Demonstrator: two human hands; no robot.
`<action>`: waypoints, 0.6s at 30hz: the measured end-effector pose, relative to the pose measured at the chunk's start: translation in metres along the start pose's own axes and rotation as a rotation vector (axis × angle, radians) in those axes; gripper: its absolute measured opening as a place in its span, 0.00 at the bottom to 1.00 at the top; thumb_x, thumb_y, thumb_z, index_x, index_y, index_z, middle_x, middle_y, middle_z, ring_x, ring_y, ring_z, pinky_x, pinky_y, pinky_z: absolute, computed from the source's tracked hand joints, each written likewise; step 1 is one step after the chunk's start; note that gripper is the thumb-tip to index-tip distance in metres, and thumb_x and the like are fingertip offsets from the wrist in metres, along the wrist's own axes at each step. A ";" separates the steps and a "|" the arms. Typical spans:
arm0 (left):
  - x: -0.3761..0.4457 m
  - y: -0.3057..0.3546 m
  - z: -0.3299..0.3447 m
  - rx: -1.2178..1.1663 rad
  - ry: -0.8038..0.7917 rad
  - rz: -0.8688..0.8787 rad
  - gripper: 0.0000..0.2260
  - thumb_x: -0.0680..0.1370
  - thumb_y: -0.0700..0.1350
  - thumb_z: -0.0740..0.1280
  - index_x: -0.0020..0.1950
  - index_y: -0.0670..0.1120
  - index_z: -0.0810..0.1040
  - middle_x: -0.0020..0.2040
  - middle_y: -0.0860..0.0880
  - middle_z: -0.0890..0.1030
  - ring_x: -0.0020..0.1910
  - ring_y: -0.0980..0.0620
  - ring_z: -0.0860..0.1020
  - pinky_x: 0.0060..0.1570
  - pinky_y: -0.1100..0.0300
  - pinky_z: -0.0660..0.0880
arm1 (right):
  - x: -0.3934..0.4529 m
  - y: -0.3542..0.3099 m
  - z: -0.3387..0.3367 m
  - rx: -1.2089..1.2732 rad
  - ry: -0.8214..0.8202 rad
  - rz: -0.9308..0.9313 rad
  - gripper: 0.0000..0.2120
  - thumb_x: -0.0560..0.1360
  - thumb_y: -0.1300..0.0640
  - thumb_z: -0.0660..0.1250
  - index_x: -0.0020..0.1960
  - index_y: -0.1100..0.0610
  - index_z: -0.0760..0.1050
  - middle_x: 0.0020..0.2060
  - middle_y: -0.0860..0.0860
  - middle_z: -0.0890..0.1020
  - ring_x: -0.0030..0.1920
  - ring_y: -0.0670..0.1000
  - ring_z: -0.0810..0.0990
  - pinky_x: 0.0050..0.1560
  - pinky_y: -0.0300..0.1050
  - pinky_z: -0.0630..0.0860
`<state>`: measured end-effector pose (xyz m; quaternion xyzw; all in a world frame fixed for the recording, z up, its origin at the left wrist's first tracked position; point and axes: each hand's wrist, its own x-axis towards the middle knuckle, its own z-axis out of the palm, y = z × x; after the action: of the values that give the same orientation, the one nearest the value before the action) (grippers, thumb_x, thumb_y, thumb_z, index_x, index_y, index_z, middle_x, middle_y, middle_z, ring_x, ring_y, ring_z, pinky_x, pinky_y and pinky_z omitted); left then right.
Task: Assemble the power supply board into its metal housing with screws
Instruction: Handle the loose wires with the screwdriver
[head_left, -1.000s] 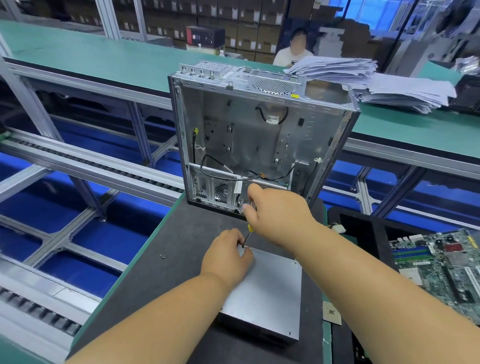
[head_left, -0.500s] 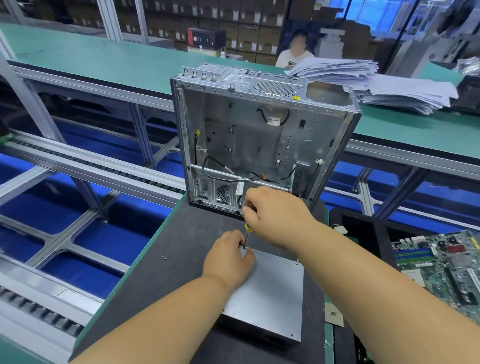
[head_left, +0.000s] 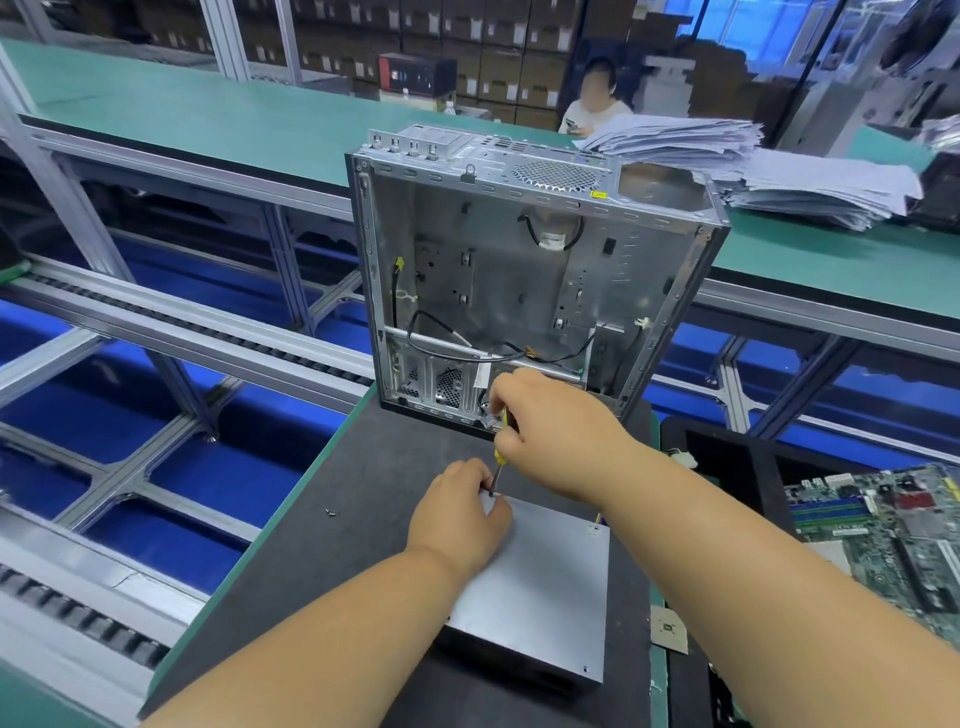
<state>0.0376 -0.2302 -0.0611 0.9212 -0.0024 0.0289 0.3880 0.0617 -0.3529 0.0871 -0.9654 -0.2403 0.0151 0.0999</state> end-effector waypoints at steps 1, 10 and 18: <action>0.000 0.000 0.000 0.000 0.000 -0.002 0.06 0.75 0.49 0.66 0.45 0.50 0.70 0.46 0.55 0.73 0.47 0.51 0.72 0.42 0.55 0.72 | 0.000 0.000 -0.001 0.006 0.001 -0.010 0.11 0.77 0.54 0.60 0.59 0.52 0.71 0.51 0.49 0.75 0.48 0.55 0.75 0.41 0.49 0.71; 0.000 0.000 -0.001 -0.018 -0.012 -0.009 0.06 0.75 0.49 0.66 0.45 0.50 0.71 0.47 0.55 0.74 0.47 0.51 0.73 0.43 0.53 0.74 | 0.003 0.002 0.004 -0.196 0.054 0.062 0.19 0.79 0.36 0.57 0.44 0.52 0.66 0.31 0.46 0.69 0.38 0.54 0.71 0.29 0.44 0.59; 0.000 0.000 -0.001 0.008 -0.011 -0.004 0.05 0.75 0.50 0.65 0.46 0.50 0.71 0.47 0.55 0.73 0.47 0.52 0.72 0.42 0.55 0.73 | 0.002 0.000 0.000 0.011 0.022 0.011 0.09 0.79 0.53 0.60 0.57 0.54 0.73 0.51 0.51 0.75 0.48 0.56 0.76 0.44 0.50 0.74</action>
<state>0.0380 -0.2301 -0.0603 0.9228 -0.0023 0.0232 0.3845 0.0641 -0.3521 0.0868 -0.9663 -0.2338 0.0064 0.1076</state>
